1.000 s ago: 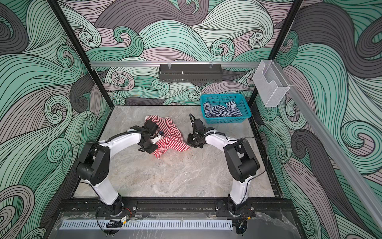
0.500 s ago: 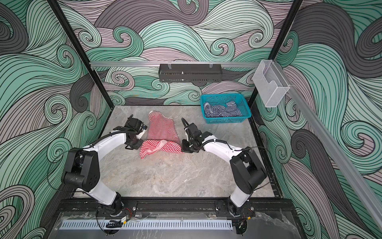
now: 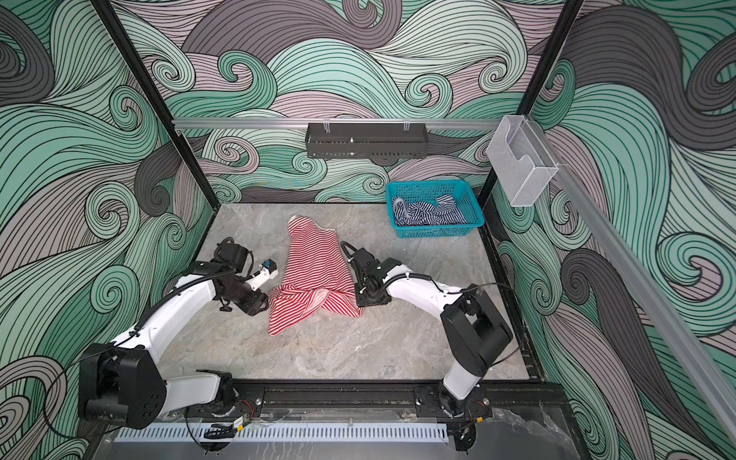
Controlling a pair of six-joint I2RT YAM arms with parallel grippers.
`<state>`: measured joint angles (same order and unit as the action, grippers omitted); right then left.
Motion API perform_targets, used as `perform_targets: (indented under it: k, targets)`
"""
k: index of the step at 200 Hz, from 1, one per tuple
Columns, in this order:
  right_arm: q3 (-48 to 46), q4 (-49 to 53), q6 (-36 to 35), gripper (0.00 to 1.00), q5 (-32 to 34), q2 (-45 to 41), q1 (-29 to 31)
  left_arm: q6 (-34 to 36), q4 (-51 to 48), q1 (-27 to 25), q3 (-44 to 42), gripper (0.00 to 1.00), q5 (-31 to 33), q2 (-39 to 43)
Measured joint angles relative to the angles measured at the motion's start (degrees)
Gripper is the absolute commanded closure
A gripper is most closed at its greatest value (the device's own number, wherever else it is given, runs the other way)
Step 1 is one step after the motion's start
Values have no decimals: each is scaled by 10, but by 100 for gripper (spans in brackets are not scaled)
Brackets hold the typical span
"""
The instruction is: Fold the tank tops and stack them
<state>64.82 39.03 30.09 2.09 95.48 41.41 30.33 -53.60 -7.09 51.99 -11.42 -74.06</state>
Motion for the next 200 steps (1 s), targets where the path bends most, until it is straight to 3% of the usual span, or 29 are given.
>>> perform_targets:
  k: [40, 91, 200]
  targets:
    - [-4, -14, 19, 56, -22, -2, -6, 32, -38, -6, -17, 44, -30, -45]
    - [-90, -111, 110, 59, -109, -2, -44, 40, -25, -12, -31, 44, -37, -99]
    - [-123, -191, 184, 67, -188, -3, -49, 13, 17, -63, -39, 47, -3, -152]
